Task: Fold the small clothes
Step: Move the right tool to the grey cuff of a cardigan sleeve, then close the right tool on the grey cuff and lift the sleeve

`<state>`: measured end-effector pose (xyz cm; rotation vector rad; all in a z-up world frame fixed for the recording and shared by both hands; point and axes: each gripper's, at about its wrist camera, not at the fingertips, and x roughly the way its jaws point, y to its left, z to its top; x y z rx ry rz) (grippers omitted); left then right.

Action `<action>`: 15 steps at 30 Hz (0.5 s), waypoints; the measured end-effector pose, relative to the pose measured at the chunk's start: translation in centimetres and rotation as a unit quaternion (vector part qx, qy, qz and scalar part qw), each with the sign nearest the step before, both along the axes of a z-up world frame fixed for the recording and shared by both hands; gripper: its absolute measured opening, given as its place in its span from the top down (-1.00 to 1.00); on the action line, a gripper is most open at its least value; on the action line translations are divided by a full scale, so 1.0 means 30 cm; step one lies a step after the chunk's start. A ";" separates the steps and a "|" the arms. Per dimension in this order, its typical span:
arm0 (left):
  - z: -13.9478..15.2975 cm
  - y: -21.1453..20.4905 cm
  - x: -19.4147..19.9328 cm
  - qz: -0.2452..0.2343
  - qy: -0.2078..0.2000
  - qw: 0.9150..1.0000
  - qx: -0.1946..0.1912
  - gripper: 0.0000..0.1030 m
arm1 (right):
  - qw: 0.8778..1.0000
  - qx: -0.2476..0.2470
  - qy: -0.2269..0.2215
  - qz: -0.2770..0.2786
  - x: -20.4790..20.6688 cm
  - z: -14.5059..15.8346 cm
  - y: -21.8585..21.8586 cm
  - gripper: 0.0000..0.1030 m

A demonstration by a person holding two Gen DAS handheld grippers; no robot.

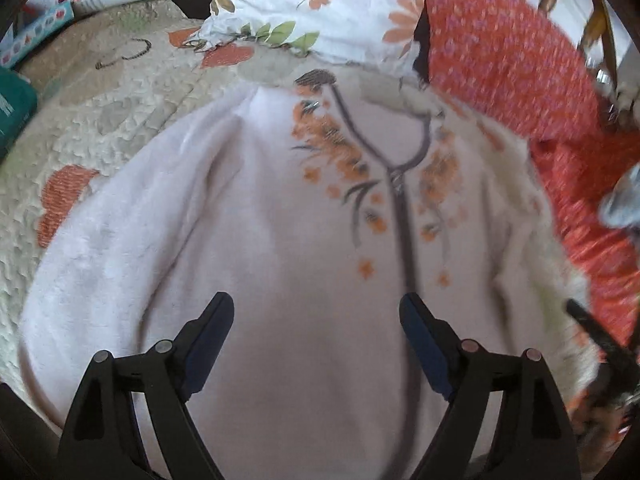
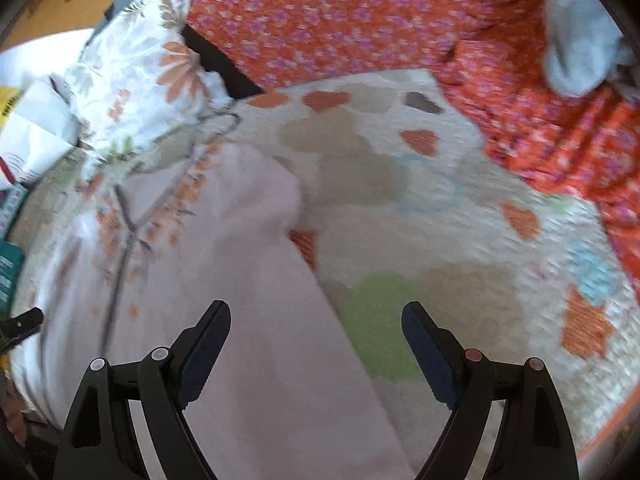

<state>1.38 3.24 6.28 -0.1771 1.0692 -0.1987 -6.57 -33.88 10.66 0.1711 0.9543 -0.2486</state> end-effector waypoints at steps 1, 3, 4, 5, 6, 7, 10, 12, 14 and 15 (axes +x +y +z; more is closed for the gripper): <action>-0.006 0.000 -0.006 0.000 -0.003 1.000 0.006 -0.63 | 1.000 -0.005 0.014 -0.013 -0.034 -0.020 -0.015 -0.77; -0.015 0.017 -0.016 0.000 -0.006 1.000 0.002 -0.63 | 0.999 0.004 0.038 -0.033 -0.085 -0.072 -0.048 -0.77; -0.016 0.022 -0.018 0.000 -0.005 1.000 -0.006 -0.63 | 0.998 0.004 0.051 -0.047 -0.114 -0.101 -0.065 -0.77; -0.013 0.027 -0.019 0.001 -0.006 1.000 -0.011 -0.63 | 0.997 0.005 0.059 -0.055 -0.134 -0.125 -0.074 -0.77; -0.013 0.032 -0.019 0.001 -0.006 1.000 -0.014 -0.63 | 0.995 0.006 0.072 -0.063 -0.162 -0.154 -0.084 -0.77; -0.006 0.036 -0.019 0.003 -0.007 1.000 -0.017 -0.63 | 0.994 0.016 0.086 -0.069 -0.187 -0.185 -0.089 -0.77; 0.010 0.030 -0.024 -0.001 -0.014 1.000 -0.021 -0.63 | 0.993 0.026 0.098 -0.065 -0.248 -0.225 -0.061 -0.45; 0.017 0.023 -0.027 -0.003 -0.019 1.000 -0.019 -0.63 | 0.995 0.034 0.085 -0.041 -0.268 -0.201 -0.031 0.41; 0.021 0.020 -0.029 -0.002 -0.022 1.000 -0.016 -0.63 | 0.995 0.064 0.075 -0.031 -0.282 -0.165 -0.030 0.75; 0.024 0.022 -0.029 0.000 -0.022 1.000 -0.015 -0.63 | 0.995 0.069 0.070 -0.030 -0.292 -0.144 -0.034 0.81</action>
